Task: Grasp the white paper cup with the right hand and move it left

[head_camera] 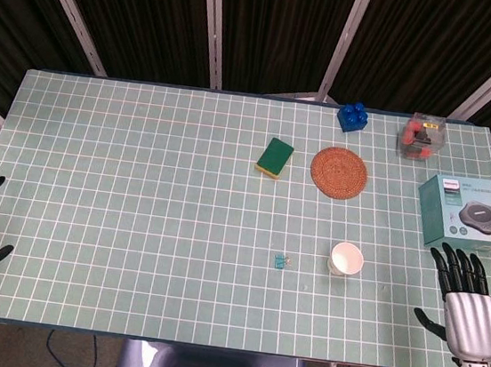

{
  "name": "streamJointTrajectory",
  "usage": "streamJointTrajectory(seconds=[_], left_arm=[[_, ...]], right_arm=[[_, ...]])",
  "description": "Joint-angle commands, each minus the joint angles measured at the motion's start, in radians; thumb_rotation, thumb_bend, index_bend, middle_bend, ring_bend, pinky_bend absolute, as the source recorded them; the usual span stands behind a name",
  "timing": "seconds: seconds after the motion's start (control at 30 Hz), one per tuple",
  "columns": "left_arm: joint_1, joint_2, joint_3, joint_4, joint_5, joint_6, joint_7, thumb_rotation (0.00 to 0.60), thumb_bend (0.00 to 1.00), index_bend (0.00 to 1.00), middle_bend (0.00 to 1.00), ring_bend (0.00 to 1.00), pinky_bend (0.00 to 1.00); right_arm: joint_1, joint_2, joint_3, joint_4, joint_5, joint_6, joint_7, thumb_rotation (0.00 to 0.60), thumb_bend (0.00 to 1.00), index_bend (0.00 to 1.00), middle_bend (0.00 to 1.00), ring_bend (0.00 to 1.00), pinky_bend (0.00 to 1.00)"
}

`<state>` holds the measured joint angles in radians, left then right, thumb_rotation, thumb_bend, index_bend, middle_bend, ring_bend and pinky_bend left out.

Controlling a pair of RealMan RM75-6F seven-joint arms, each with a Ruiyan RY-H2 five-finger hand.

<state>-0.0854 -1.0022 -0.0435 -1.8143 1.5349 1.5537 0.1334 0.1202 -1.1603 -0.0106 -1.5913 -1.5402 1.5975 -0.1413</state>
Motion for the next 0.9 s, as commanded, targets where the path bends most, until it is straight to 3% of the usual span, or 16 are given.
streamJointTrajectory(seconds=[0.03, 0.27, 0.43, 0.63, 0.9], left_arm=[[0.0, 0.002, -0.001, 0.001, -0.003, -0.003, -0.006, 0.6, 0.0, 0.0, 0.0, 0.0, 0.0], [0.0, 0.003, -0.003, -0.005, 0.01, 0.0, -0.001, 0.6, 0.0, 0.0, 0.0, 0.0, 0.0], [-0.008, -0.009, -0.004, 0.0, 0.006, -0.014, 0.017, 0.6, 0.0, 0.0, 0.0, 0.0, 0.0], [-0.027, -0.028, -0.024, 0.016, -0.048, -0.052, 0.045, 0.6, 0.0, 0.0, 0.0, 0.0, 0.0], [-0.045, -0.052, -0.037, 0.042, -0.111, -0.098, 0.069, 0.6, 0.0, 0.0, 0.0, 0.0, 0.0]], right_arm=[[-0.005, 0.005, 0.009, 0.009, -0.001, -0.008, 0.014, 0.6, 0.0, 0.0, 0.0, 0.0, 0.0], [0.011, -0.013, 0.0, 0.014, -0.061, -0.033, -0.018, 0.6, 0.0, 0.0, 0.0, 0.0, 0.0], [0.078, -0.017, -0.017, -0.008, -0.155, -0.123, -0.156, 0.6, 0.0, 0.0, 0.0, 0.0, 0.0], [0.223, -0.032, 0.006, -0.09, -0.165, -0.397, -0.497, 0.6, 0.0, 0.0, 0.0, 0.0, 0.0], [0.312, -0.142, 0.042, -0.053, -0.061, -0.607, -0.815, 0.6, 0.0, 0.0, 0.0, 0.0, 0.0]])
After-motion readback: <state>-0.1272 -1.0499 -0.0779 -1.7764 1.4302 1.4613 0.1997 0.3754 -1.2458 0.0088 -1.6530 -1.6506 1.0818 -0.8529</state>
